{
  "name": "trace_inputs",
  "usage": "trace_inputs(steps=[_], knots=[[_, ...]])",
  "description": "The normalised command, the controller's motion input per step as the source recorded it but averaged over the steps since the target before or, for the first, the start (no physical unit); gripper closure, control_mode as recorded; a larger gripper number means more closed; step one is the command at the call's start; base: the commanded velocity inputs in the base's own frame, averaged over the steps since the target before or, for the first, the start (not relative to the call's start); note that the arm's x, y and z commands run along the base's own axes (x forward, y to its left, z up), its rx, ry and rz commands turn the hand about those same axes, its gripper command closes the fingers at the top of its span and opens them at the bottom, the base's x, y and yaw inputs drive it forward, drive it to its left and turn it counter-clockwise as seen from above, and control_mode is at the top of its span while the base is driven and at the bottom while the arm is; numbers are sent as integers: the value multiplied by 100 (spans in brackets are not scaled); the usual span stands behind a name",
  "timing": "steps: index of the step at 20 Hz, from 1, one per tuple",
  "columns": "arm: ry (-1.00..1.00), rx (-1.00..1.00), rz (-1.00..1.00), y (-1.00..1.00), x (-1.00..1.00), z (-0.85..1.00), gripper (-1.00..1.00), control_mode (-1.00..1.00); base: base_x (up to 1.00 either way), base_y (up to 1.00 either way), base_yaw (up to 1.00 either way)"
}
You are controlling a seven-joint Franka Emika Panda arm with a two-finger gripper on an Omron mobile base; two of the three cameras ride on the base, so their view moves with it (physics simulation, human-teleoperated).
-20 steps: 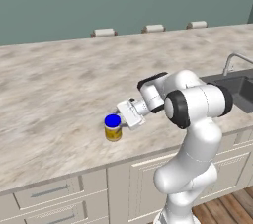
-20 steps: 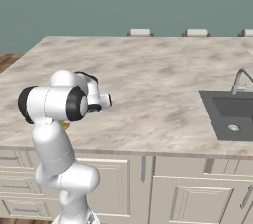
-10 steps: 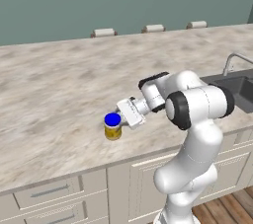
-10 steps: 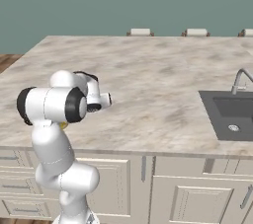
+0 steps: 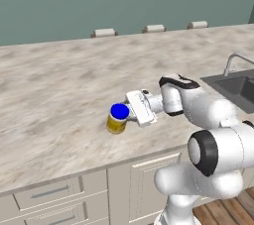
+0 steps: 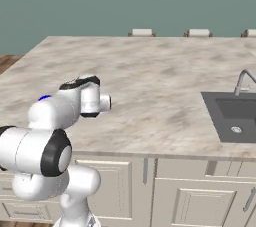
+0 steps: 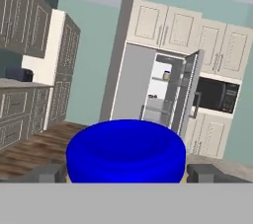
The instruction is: Place the mayonnaise and mayonnaise from the counter to the top shelf of the fridge. If the existing items in the fridge are on the top shelf, move them to other shelves.
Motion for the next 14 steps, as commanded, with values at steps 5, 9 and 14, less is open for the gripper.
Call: trace_inputs(steps=[5, 9, 14], knots=[[0, 0, -23, -1, -100, 100, 100, -100, 0, 0, 0], [0, 0, -28, -38, -100, 100, 100, -100, 0, 0, 0], [2, -4, -33, -66, -90, 100, 100, -100, 0, 0, 0]])
